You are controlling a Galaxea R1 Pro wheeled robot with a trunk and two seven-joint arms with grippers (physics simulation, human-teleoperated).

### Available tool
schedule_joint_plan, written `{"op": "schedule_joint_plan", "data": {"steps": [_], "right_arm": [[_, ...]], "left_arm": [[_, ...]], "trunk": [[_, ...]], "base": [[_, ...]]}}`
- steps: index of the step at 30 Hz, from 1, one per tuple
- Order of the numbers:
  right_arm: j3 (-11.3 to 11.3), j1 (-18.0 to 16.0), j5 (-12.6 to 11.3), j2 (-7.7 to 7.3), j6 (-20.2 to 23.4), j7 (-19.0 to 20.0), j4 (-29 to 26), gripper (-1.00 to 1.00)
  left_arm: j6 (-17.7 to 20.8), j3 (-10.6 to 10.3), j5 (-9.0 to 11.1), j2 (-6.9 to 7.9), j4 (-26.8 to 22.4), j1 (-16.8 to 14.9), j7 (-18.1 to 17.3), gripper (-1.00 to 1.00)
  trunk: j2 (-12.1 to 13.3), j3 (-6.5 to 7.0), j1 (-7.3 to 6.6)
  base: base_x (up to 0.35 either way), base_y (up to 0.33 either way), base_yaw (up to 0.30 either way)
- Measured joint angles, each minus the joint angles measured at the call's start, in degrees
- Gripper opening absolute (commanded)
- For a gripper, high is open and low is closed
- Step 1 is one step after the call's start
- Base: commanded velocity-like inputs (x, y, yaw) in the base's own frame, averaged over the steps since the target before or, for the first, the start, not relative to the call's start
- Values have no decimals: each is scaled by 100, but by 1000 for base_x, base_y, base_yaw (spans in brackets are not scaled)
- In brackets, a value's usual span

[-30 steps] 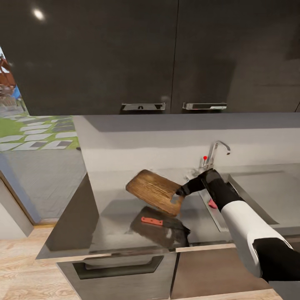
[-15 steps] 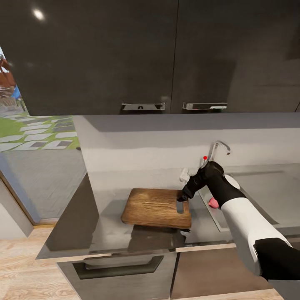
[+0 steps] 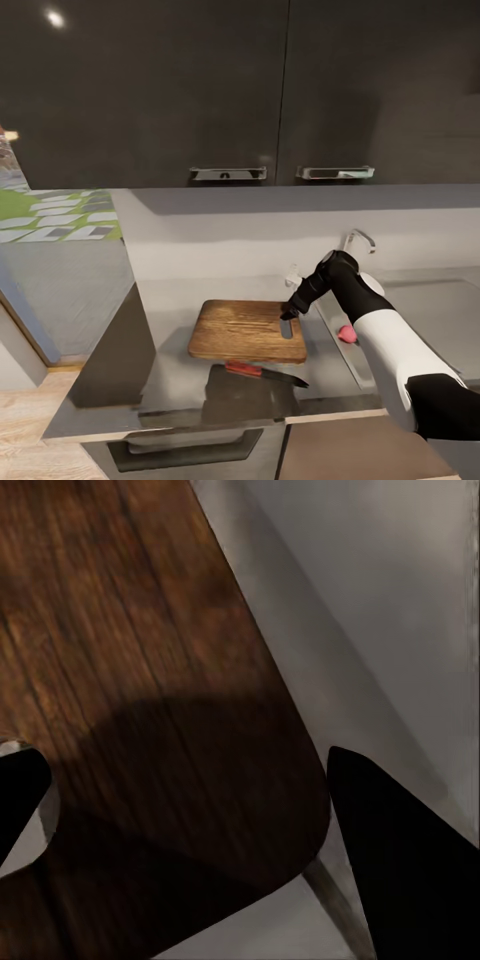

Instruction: In the kitchen, take the Vidalia onion out of the sink, dice it on the chopping board with the paring knife, put the diced onion into the bowl on the countertop, then place both the paring knife and the chopping board into the sink.

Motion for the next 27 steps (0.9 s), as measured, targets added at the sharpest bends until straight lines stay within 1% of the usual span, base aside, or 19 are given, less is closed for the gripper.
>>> {"op": "schedule_joint_plan", "data": {"steps": [4, 10, 14, 17, 21, 27], "right_arm": [[1, -8, -5, 4, -6, 16, 0, -100], [17, -8, 1, 4, -73, 20, 33, -100], [49, -8, 8, 2, -411, 24, 90, -100], [51, -7, 8, -9, -829, 28, 168, -100], [52, -8, 12, -20, -1004, 20, 357, -100], [38, -10, 12, -23, -1290, 11, 405, -100]], "left_arm": [[-6, 4, -5, 25, 191, 0, 2, 100], [-7, 5, -7, 32, 243, -1, -3, 100], [-25, -1, -17, 33, 560, -1, -10, 100], [-32, -1, -21, 31, 668, -1, -13, 100], [-33, -7, -28, 20, 695, -1, -14, 100], [-34, -11, -30, 16, 700, -1, -14, 100]], "trunk": [[0, 0, 0], [1, 0, 0], [2, -1, 3], [2, -1, 3], [1, 0, 3], [1, 0, 3]], "base": [[341, 0, 0], [331, -57, 0], [90, -153, 0], [16, -32, 0], [3, -7, 0], [0, -72, 0]]}}
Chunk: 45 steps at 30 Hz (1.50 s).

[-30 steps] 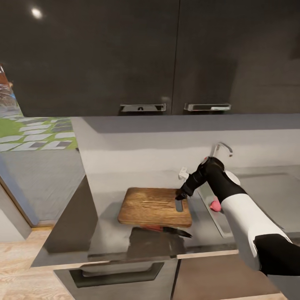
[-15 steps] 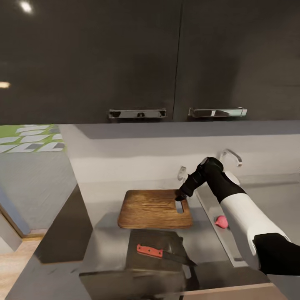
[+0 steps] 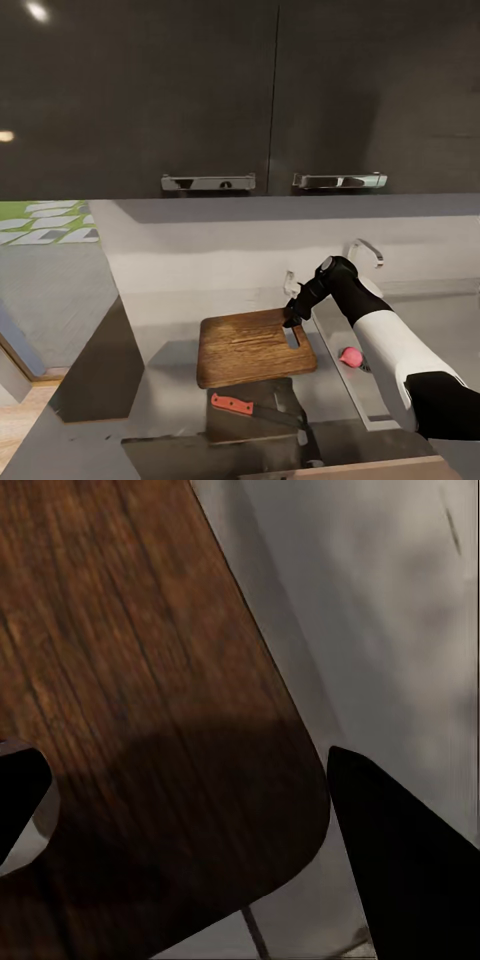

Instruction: In the kitchen, take the Vidalia onion out of the sink, dice it on the chopping board with the paring knife, put the diced onion into the bowl on the countertop, then place both the paring knife and the chopping board into the sink.

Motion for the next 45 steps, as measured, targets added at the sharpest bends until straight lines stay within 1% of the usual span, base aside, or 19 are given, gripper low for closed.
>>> {"op": "schedule_joint_plan", "data": {"steps": [4, 7, 10, 16, 19, 22, 26, 30, 33, 36, 40, 45], "right_arm": [[-27, 5, -26, 1, -72, -22, 95, -100], [-104, 2, -48, 0, -89, -40, 166, -100], [-157, 1, -115, -5, -95, -54, 190, -100], [-185, 1, -241, -8, -97, -97, 200, -100], [-220, 3, -362, -47, -97, -104, 199, -100], [-364, 3, -611, -99, -97, -112, 200, -100], [-420, 2, -721, -128, -98, -162, 202, -100], [-436, 5, -757, -147, -98, -211, 202, -100], [-439, 5, -751, -207, -101, -310, 203, -100], [-449, 5, -739, -262, -104, -533, 204, -100], [-442, 8, -768, -277, -103, -677, 215, -100], [-443, 9, -775, -280, -122, -726, 213, -100]], "left_arm": [[0, 0, 0, 3, 0, 0, 0, 100], [0, 3, 0, 2, 0, 1, 0, 100], [0, 1, 0, 2, 0, 1, 0, 100], [0, 1, 0, 3, 6, 0, 0, 100], [2, 1, 0, 3, 8, 0, 0, 100], [3, 3, 0, 2, 13, 0, 0, 100], [4, 3, 0, 4, 16, 1, 0, 100], [3, 1, 0, 3, 17, 0, 0, 100], [4, 1, 0, 4, 17, 1, 0, 100], [4, 1, 0, 1, 17, 1, 0, 100], [1, 1, 0, 0, 17, 0, 0, 100], [0, 1, 0, 2, 17, 0, 0, 100]], "trunk": [[0, 0, 0], [0, 0, 0], [0, 0, 0], [0, 0, 0], [0, 1, 0], [0, 1, 0], [0, 1, 0], [0, 0, 0], [0, -12, 0], [0, -34, 0], [0, -69, 0], [0, -115, 0]], "base": [[0, -31, 0], [0, -8, 0], [0, -3, 0], [0, 0, 0], [0, 0, 0], [0, 0, 0], [0, 0, 0], [0, 0, 0], [0, 0, 0], [0, 0, 0], [0, 0, 0], [0, 0, 0]]}}
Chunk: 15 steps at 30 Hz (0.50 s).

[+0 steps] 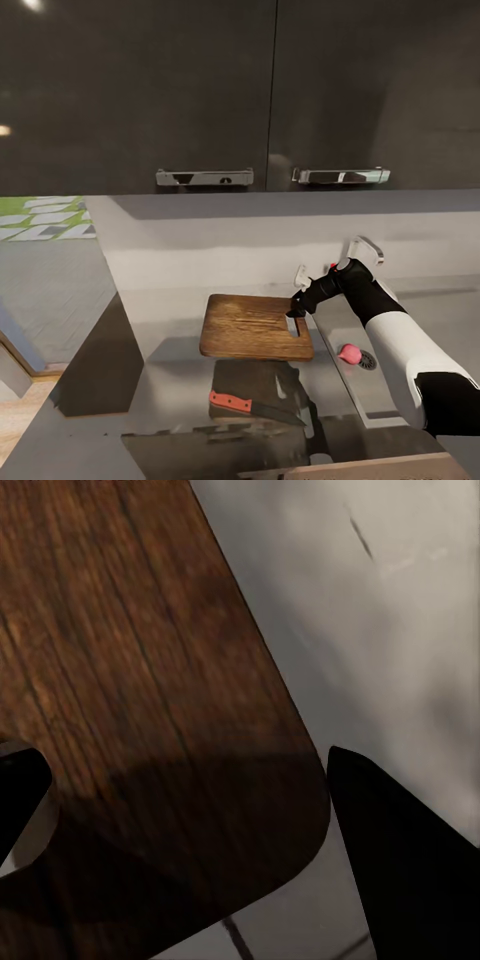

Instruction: In the kitchen, take the Vidalia onion out of the sink, dice it on the chopping board with the paring knife, put the diced onion into the bowl on the countertop, then place both the paring knife and the chopping board into the sink.

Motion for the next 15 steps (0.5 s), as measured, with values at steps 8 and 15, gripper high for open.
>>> {"op": "schedule_joint_plan", "data": {"steps": [8, 15], "right_arm": [[5, 9, -2, 6, -491, -23, 279, -100], [4, 9, -1, 8, -791, -32, 494, -100]], "left_arm": [[0, 0, 0, -2, 0, 0, 0, 100], [1, 0, 0, -3, 2, 0, 0, 100]], "trunk": [[0, -74, 0], [0, -139, 0]], "base": [[0, 0, 0], [0, 0, 0]]}}
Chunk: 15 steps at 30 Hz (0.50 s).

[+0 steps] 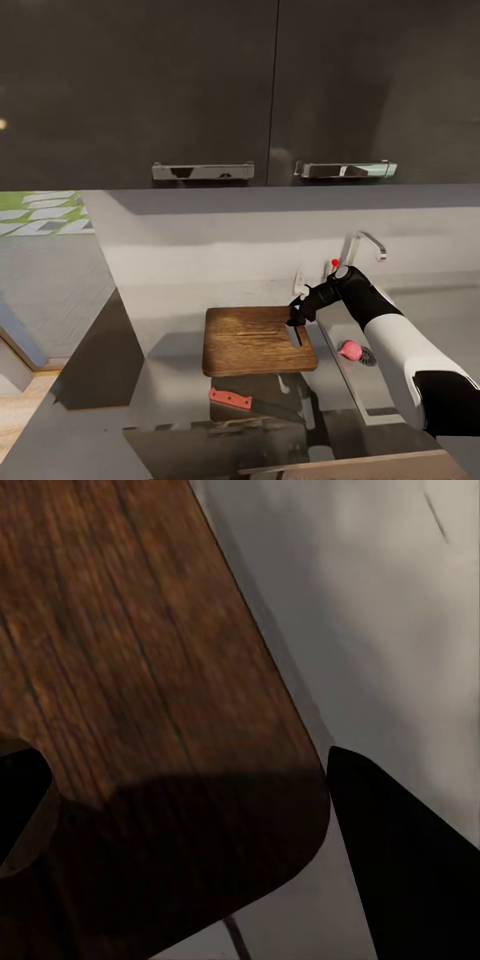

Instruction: In the kitchen, take the Vidalia onion out of the sink, dice it on the chopping board with the paring knife, put the diced onion into the bowl on the countertop, then place both the paring knife and the chopping board into the sink.

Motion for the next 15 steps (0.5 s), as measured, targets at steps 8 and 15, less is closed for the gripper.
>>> {"op": "schedule_joint_plan", "data": {"steps": [8, 15], "right_arm": [[-6, -1, 8, 0, -42, -16, 30, -100], [-7, -1, 15, 1, -45, -61, 32, -100]], "left_arm": [[4, 1, 0, 1, -1, 0, 0, 100], [5, 1, 0, 2, -1, 0, 0, 100]], "trunk": [[0, -74, 0], [0, -138, 0]], "base": [[0, 0, 0], [0, 0, 0]]}}
